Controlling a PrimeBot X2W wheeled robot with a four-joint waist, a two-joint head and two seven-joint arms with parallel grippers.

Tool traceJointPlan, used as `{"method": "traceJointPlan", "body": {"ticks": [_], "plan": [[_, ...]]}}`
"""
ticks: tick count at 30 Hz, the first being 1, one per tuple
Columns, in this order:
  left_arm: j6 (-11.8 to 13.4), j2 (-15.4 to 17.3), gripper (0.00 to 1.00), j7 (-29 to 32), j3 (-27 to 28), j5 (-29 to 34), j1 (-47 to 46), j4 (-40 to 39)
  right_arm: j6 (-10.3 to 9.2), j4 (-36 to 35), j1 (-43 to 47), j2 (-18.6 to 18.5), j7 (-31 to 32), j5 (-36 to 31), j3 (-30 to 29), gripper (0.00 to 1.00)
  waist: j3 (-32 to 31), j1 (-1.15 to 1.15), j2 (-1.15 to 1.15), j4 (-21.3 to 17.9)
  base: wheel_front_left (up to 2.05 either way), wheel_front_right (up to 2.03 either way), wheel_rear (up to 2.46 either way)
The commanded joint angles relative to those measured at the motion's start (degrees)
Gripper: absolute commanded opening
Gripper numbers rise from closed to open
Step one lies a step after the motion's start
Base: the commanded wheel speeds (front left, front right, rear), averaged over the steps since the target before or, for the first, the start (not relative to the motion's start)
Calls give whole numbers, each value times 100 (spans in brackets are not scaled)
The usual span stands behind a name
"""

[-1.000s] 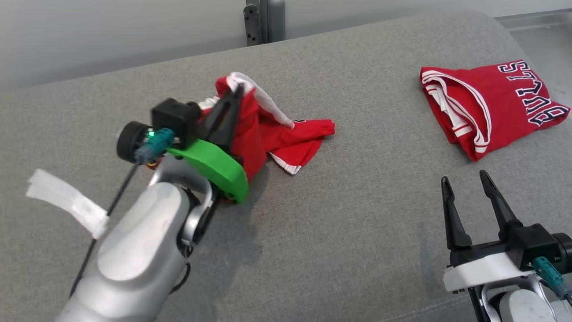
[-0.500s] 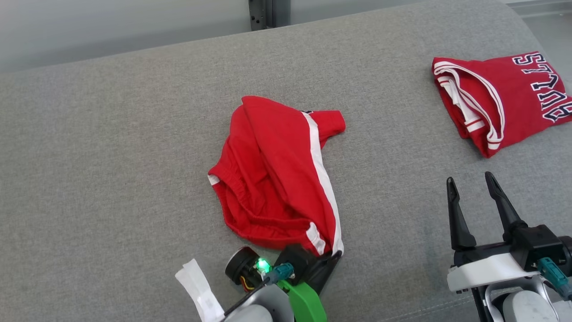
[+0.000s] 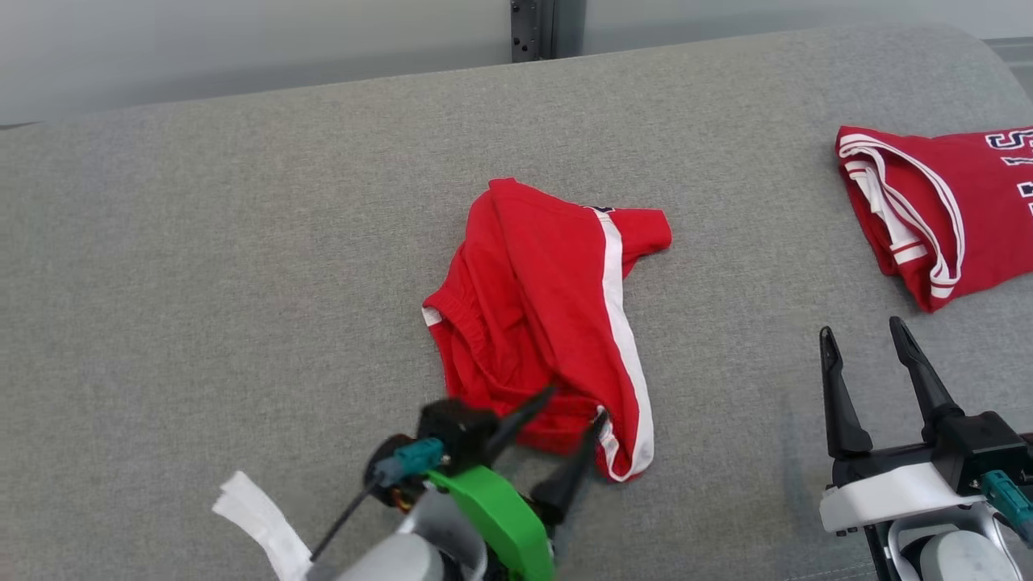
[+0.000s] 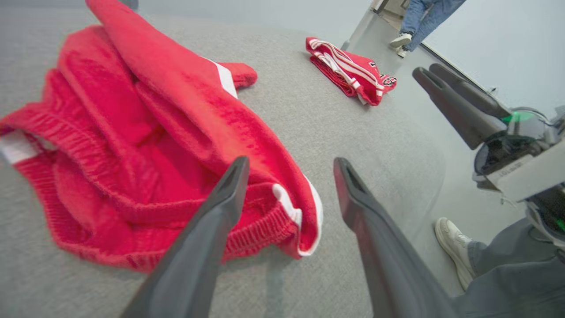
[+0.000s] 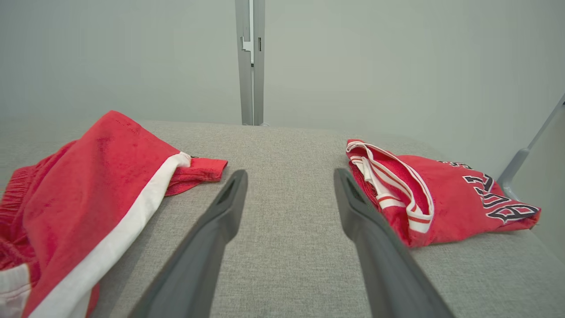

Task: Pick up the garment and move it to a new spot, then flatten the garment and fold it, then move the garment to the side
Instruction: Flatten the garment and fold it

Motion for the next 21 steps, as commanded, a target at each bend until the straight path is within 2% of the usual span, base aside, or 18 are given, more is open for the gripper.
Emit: {"method": "traceJointPlan", "body": {"ticks": [1,3,10,13,14,17,21], "plan": [[174,142,100,54,125,78,-148,-31,-9,-6,29,-8,-15,-26,31,100,-1,0,0,69,0,0,0],[267,182,100,229,168,69,-251,5,-9,18,-15,4,-15,-28,90,100,13,0,0,76,0,0,0],[100,-27,100,794,-82,-95,-483,346,-9,53,-165,32,-15,15,157,100,76,0,0,-19,0,0,0],[158,-18,100,1060,-213,-28,-565,567,-9,48,-155,41,-16,30,127,100,105,0,0,-55,0,0,0],[162,14,95,1120,-271,33,-589,650,-9,53,-144,48,-15,31,130,100,110,0,0,-72,0,0,0],[100,32,0,1249,-372,-57,-528,841,-9,53,-126,62,-15,37,104,100,128,0,0,-88,0,0,0],[3,244,0,1216,-381,-108,-369,965,-9,50,-40,88,-15,25,27,100,87,0,0,-24,0,0,0]]}}
